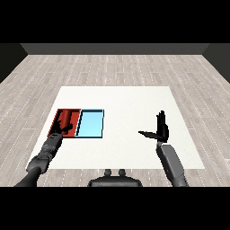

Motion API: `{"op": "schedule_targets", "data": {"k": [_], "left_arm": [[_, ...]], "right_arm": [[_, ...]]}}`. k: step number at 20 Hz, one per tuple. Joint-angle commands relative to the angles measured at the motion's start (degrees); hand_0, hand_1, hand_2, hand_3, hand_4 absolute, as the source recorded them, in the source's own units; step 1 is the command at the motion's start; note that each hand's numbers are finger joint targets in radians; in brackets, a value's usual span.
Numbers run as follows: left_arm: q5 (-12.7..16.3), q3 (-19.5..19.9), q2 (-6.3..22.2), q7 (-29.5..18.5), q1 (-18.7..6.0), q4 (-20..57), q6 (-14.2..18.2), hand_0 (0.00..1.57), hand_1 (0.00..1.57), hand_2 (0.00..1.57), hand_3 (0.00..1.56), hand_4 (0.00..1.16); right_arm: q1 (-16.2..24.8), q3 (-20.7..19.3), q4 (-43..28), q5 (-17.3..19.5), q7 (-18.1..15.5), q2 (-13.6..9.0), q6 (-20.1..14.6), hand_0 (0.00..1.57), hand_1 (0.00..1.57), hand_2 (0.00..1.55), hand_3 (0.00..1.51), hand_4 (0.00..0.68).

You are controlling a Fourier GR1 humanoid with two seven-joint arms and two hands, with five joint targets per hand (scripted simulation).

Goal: Pick the red can and put it in the red box

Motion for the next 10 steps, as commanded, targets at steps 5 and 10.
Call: {"op": "schedule_targets", "data": {"k": [5,10], "left_arm": [[0.3,0.9,2.0,4.1,-0.6,3.5,-9.0,0.00,0.00,0.00,0.00,0.00],[-1.8,-0.9,1.9,5.7,-3.9,3.0,-5.7,0.00,0.00,0.00,0.00,0.00]], "right_arm": [[-1.0,-1.3,3.2,0.0,-3.2,1.9,0.5,0.00,0.00,0.00,0.00,0.000],[0.3,-2.1,0.2,-1.6,-1.8,0.7,2.7,0.00,0.00,0.00,0.00,0.000]]}}
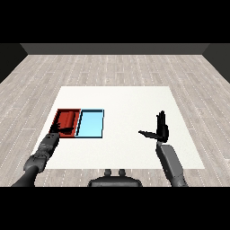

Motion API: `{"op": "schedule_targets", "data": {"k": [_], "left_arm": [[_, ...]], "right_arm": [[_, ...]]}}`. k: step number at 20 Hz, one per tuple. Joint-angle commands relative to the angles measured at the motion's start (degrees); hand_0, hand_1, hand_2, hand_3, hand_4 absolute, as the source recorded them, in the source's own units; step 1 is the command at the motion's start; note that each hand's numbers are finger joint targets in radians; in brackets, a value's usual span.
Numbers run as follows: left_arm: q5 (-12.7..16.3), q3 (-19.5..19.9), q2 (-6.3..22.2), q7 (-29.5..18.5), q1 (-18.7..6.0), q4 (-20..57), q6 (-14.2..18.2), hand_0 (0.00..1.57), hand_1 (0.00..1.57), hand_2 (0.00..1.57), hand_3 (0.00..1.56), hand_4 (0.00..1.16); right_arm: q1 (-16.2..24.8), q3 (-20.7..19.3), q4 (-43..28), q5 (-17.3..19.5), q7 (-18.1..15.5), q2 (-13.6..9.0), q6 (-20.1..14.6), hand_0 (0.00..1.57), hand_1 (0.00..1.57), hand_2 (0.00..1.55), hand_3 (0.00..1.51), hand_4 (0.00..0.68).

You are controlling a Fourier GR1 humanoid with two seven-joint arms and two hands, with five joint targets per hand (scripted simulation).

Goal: Pick the red can and put it in the red box

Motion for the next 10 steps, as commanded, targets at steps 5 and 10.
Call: {"op": "schedule_targets", "data": {"k": [5,10], "left_arm": [[4.7,5.1,0.0,-11.5,-1.3,-7.7,-1.2,0.00,0.00,0.00,0.00,0.00],[9.1,9.0,1.4,-21.9,-0.4,-15.5,-9.5,0.67,0.67,0.38,0.00,0.00]], "right_arm": [[-0.1,-1.5,-0.6,-2.0,0.0,-0.1,2.5,0.00,0.00,0.00,0.00,0.000],[3.2,-1.2,-4.1,-3.1,-1.8,-1.1,6.3,0.00,0.00,0.00,0.00,0.000]]}}
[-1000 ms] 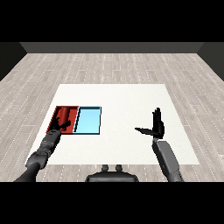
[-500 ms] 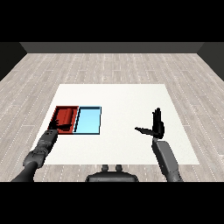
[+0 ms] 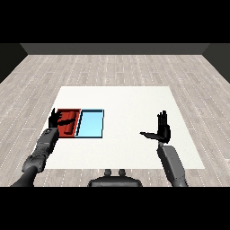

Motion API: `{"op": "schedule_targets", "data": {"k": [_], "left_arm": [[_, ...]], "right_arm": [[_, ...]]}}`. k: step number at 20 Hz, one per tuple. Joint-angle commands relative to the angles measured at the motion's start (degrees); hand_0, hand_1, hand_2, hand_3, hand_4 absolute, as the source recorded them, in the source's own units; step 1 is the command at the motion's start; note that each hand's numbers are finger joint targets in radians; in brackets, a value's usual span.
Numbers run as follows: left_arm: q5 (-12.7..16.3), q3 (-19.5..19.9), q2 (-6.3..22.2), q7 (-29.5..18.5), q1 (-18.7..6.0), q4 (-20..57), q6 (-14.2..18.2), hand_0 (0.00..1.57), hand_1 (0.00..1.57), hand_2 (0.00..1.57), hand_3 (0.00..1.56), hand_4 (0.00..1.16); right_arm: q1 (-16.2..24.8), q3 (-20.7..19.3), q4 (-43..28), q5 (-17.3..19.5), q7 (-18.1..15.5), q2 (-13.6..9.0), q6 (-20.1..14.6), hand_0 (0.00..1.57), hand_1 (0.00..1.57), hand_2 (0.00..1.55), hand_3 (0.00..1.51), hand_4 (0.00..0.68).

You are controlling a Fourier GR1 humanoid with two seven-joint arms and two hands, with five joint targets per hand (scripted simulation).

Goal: Pick the red can and put it in the red box

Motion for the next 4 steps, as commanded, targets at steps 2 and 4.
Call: {"op": "schedule_targets", "data": {"k": [2,4], "left_arm": [[2.9,1.7,-0.3,-9.1,2.7,-8.8,-8.1,1.11,1.11,1.17,0.00,0.00],[5.1,2.7,-3.8,-14.0,5.9,-13.0,-11.4,0.00,0.00,0.00,0.00,0.00]], "right_arm": [[1.4,1.0,-1.2,0.1,-1.4,0.1,2.5,0.00,0.00,0.00,0.00,0.000],[1.2,3.2,-3.8,1.9,0.4,0.4,1.0,0.00,0.00,0.00,0.00,0.000]]}}
